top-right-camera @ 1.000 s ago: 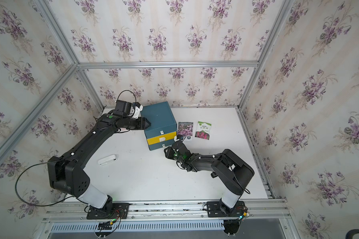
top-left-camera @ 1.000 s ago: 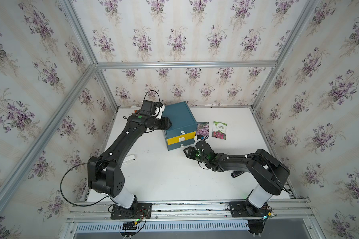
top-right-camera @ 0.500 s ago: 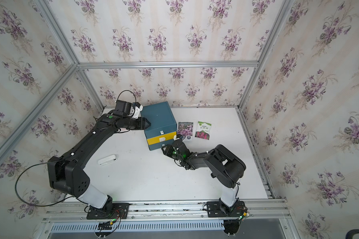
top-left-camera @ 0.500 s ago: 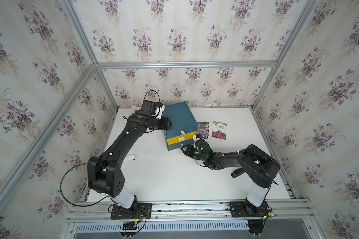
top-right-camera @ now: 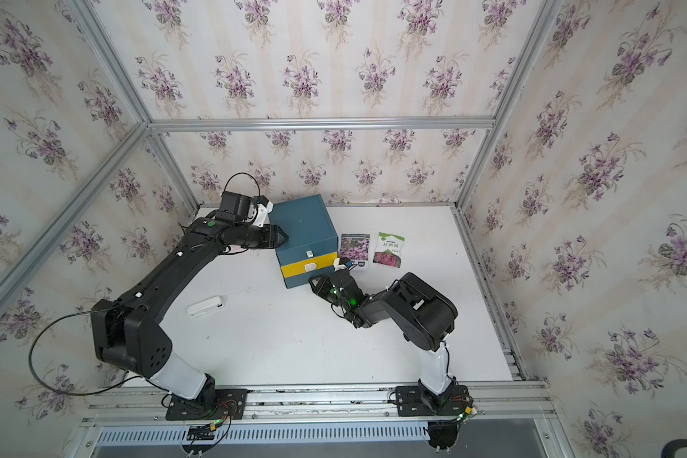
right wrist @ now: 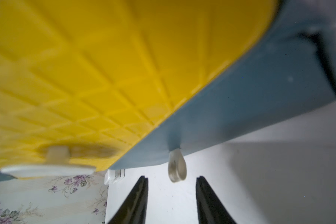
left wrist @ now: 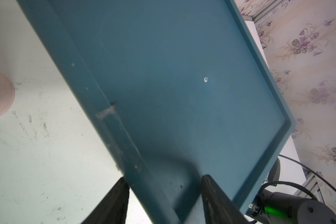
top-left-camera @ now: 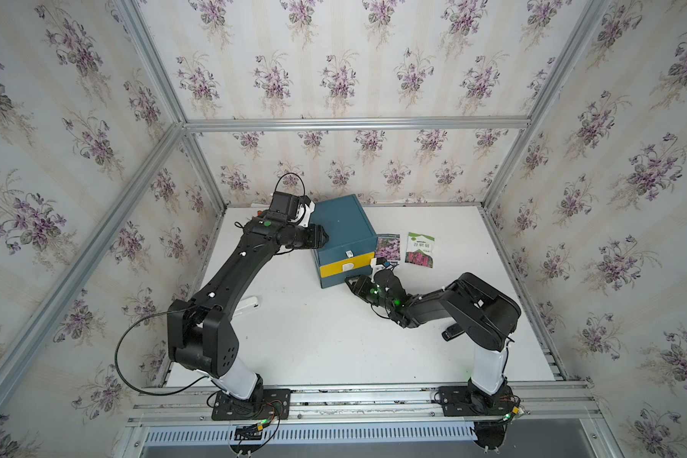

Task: Take the seed bags out of the drawer
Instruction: Open the drawer in the storage box.

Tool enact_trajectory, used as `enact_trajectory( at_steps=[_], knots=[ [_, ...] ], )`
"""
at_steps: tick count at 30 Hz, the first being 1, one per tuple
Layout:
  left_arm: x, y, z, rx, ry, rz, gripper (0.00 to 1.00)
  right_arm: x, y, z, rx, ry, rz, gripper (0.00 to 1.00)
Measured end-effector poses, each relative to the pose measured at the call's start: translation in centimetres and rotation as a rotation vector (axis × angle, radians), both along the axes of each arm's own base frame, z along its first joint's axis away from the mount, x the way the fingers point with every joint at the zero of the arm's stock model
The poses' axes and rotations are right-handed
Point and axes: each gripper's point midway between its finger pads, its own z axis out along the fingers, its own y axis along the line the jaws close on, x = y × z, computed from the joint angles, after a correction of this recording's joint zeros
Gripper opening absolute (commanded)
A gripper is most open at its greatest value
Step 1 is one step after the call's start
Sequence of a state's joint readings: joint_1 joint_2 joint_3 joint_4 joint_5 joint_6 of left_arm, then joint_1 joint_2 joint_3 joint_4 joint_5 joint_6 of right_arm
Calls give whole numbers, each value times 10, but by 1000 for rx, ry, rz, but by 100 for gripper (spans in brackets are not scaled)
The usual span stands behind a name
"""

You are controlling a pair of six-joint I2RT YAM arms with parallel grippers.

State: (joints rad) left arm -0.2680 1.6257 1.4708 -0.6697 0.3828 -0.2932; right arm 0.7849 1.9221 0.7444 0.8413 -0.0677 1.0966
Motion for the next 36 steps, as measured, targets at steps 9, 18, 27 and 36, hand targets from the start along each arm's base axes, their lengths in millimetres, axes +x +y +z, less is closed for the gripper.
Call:
enact_trajectory(
  at_steps=[9, 18, 27, 36],
  knots=[
    [1, 0, 0, -3, -5, -8, 62, 8, 1, -3, 2, -3, -28, 25],
    [3, 1, 0, -4, -7, -12, 62, 15, 2, -2, 9, -6, -53, 3],
    [4, 2, 5, -5, -23, -21, 63, 11, 6, -4, 11, 1, -39, 0],
    [-6, 7, 7, 8, -4, -20, 64, -18, 12, -3, 5, 5, 5, 0]
  ],
)
